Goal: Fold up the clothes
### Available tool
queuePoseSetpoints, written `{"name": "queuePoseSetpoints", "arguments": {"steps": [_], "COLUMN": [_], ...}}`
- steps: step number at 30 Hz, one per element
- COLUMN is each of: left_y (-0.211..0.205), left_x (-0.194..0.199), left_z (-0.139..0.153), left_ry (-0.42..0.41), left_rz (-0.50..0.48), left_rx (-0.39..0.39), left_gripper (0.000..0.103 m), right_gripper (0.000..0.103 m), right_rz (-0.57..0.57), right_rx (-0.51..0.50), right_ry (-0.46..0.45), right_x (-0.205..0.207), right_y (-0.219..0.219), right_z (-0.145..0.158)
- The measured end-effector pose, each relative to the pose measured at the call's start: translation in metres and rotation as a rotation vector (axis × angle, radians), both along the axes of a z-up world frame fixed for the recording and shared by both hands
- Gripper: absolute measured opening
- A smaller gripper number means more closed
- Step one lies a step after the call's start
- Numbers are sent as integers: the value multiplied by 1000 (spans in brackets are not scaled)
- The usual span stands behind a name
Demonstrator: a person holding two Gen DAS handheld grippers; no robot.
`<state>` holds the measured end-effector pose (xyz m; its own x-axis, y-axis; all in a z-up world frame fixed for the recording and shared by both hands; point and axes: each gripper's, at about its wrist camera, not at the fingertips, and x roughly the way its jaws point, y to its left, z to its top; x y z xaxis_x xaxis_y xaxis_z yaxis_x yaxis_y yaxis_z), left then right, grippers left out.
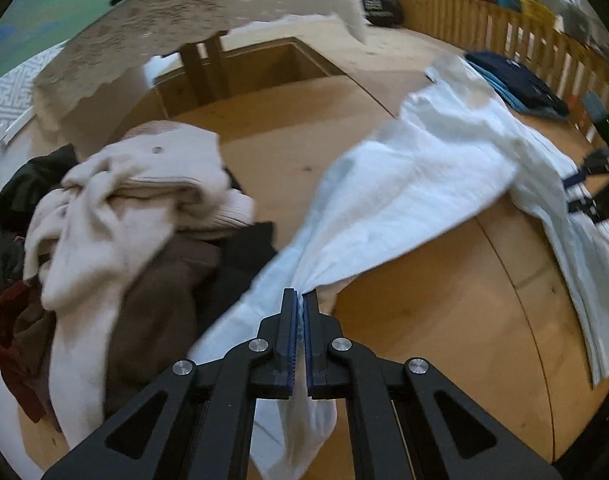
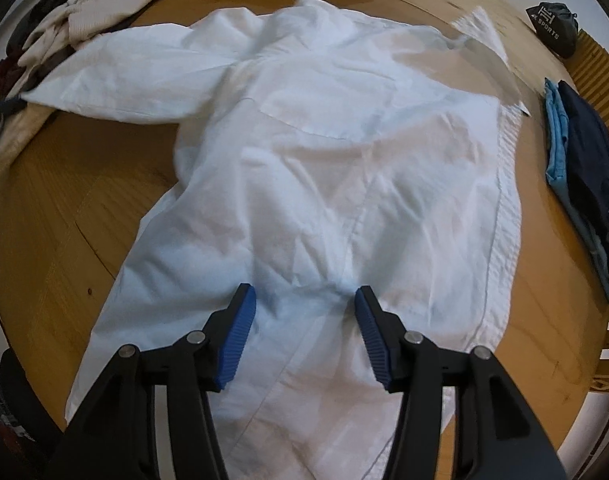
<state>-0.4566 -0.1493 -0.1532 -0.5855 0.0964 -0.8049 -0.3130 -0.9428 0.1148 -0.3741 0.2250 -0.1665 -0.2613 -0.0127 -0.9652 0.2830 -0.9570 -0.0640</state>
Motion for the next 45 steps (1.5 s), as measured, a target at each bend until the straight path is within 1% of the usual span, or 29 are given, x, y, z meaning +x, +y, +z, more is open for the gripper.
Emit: {"name": "queuePoseSetpoints", "arguments": {"steps": [2, 3, 4, 6, 7, 9, 10, 12, 14, 16, 19, 22, 23, 26, 29, 31, 32, 35, 36, 37, 39, 40, 42, 44, 45], "left_y": [-8, -10, -11, -11, -10, -8, -2, 10, 36, 69, 129, 181, 196, 229, 240, 242, 242, 238, 236, 234, 231, 228, 215, 208, 207], "left_x": [-6, -6, -4, 2, 10, 25, 31, 43, 48, 43, 18, -6, -14, -35, -54, -63, -66, -70, -70, -70, -67, -64, -57, -46, -38], "left_z": [2, 2, 2, 0, 2, 7, 12, 21, 28, 29, 24, 16, 12, -5, -23, -35, -39, -39, -39, -39, -37, -35, -27, -18, -16], "left_ry": [4, -10, -34, -68, -69, -68, -68, -68, -75, -93, -123, -150, -156, -165, -172, -158, -151, -137, -135, -138, -144, -146, -154, -166, -168], "left_rz": [25, 25, 26, 17, 3, -25, -49, -97, -177, -264, -386, -480, -503, -534, -523, -499, -490, -476, -472, -469, -468, -469, -469, -488, -503], "left_rx": [14, 30, 46, 62, 57, 60, 76, 110, 145, 177, 219, 243, 241, 189, 123, 37, 9, 5, 4, 11, 31, 47, 106, 159, 171], "left_gripper": [3, 8, 10, 30, 33, 32, 32, 32, 32, 32, 32, 32, 32, 32, 32, 34, 34, 34, 34, 34, 33, 32, 32, 32, 32], "right_gripper": [52, 52, 52, 52, 52, 52, 52, 52, 52, 52, 52, 52, 53, 55, 55, 55, 55, 55, 55, 55, 55, 55, 55, 55, 55], "right_rz": [-2, -5, -2, 11, 18, -1, -22, -53, -64, -77, -116, -124, -123, -119, -96, -72, -60, -57, -58, -59, -2, 27, 83, 128, 137], "right_rx": [0, -5, -7, -52, -78, -155, -161, -105, -22, 39, 14, -17, -21, -9, 43, 84, 98, 93, 66, 32, -71, -97, -130, -114, -104], "right_ry": [-4, -7, -11, -47, -66, -50, -15, 62, 104, 104, 77, 78, 77, 69, 58, 62, 68, 81, 100, 124, 149, 152, 153, 159, 167], "right_x": [2, 2, 3, 2, 2, -4, -11, -23, -41, -51, -63, -62, -61, -59, -58, -54, -51, -45, -41, -36, -22, -16, -4, -43, -74], "right_y": [-1, 0, -1, 1, 1, 10, 16, 22, 27, 33, 47, 53, 55, 56, 53, 50, 48, 45, 43, 40, 26, 17, -1, -6, -5], "right_z": [0, -1, -1, 3, 5, 19, 28, 36, 30, 14, -2, -4, -5, -5, -4, -4, -4, -2, 2, 7, 16, 18, 19, 9, 4]}}
